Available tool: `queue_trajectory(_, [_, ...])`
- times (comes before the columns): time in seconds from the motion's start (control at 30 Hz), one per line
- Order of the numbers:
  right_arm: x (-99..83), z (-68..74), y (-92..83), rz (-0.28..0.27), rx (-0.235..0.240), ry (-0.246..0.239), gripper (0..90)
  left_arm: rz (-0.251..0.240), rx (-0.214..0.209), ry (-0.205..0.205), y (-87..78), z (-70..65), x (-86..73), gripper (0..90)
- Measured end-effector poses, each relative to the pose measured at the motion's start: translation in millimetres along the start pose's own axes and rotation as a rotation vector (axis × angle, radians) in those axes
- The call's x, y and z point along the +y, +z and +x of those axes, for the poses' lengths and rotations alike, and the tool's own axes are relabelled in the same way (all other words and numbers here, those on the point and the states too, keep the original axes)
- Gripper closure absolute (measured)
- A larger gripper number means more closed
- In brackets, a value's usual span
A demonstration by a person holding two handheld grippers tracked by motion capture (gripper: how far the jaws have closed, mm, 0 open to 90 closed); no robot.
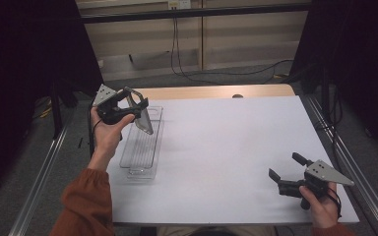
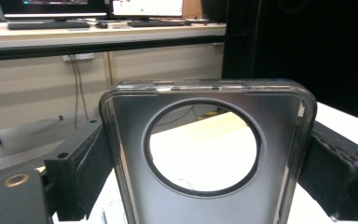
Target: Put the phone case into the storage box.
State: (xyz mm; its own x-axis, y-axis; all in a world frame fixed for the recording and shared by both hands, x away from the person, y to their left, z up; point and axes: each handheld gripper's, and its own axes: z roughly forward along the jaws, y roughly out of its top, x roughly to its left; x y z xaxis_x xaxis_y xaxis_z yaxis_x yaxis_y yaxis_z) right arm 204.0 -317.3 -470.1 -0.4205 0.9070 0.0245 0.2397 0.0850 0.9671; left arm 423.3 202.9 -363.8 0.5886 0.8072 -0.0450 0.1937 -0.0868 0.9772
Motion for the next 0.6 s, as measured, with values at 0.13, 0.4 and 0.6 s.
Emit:
queue_trajectory(0.13, [0.1, 0.4, 0.5, -0.001, 0.004, -0.002, 0.1, 0.003, 0.024, -0.004, 9.7, -0.1, -2.7, 11.9])
queue_trajectory(0.4, [0.1, 0.8, 0.1, -0.001, 0.009, 0.003, 0.1, 0.035, 0.038, -0.002, 27.8, 6.0, -9.0, 11.9])
queue_trajectory(0.6, [-0.1, 1.1, 0.1, 0.000, 0.013, 0.000, 0.1, 0.032, 0.041, -0.023, 38.9, 9.3, -11.4, 11.8])
